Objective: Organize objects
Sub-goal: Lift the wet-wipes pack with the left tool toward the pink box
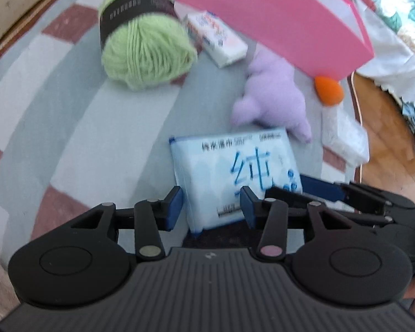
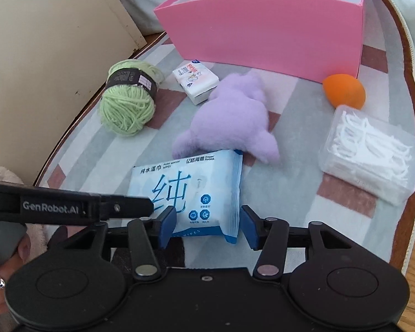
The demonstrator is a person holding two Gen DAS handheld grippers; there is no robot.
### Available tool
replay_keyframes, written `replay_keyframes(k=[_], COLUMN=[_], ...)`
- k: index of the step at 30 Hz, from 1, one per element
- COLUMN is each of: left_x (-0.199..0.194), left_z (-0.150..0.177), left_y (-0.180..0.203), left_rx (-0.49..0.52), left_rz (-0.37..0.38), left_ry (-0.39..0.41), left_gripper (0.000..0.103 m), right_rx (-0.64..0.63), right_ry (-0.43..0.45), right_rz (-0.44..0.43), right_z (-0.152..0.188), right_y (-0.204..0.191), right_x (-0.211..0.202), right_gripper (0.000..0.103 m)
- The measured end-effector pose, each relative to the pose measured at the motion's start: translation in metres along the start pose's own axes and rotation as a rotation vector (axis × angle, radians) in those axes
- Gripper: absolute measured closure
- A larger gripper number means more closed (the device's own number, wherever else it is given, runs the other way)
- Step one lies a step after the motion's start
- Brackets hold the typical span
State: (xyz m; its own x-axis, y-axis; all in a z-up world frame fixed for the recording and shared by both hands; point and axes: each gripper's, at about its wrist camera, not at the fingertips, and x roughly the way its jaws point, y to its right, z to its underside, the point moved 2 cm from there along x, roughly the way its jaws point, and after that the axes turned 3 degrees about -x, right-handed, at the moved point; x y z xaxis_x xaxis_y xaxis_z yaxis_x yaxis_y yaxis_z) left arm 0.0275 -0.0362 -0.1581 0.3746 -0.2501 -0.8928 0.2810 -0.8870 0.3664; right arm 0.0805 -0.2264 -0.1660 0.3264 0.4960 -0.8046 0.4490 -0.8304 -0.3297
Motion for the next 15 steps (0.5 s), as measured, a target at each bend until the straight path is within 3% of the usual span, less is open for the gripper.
replay_keyframes(k=[3,10,15], left_x=[-0.001,-0.005,-0.008], left_z=[0.002,0.003,0.003], left_y=[0.0,-0.001,0.004], left_rx=[0.005,0.007,0.028], left_rz=[0.017,0.024,0.02], left_ry=[0.006,0.049,0.066], left_gripper=[0.058,0.077,0.078], right_rx=[0.007,-0.047,-0.047], right_ry=[0.006,-0.005,-0.001], right_rz=[-0.012,0.048,0.095], right_z=[0.002,0.002,0.003], right_y=[-0.002,-0.015,-0.022], right_x=[0.001,0.003,0.001], right_gripper=[0.059,0.061,0.062])
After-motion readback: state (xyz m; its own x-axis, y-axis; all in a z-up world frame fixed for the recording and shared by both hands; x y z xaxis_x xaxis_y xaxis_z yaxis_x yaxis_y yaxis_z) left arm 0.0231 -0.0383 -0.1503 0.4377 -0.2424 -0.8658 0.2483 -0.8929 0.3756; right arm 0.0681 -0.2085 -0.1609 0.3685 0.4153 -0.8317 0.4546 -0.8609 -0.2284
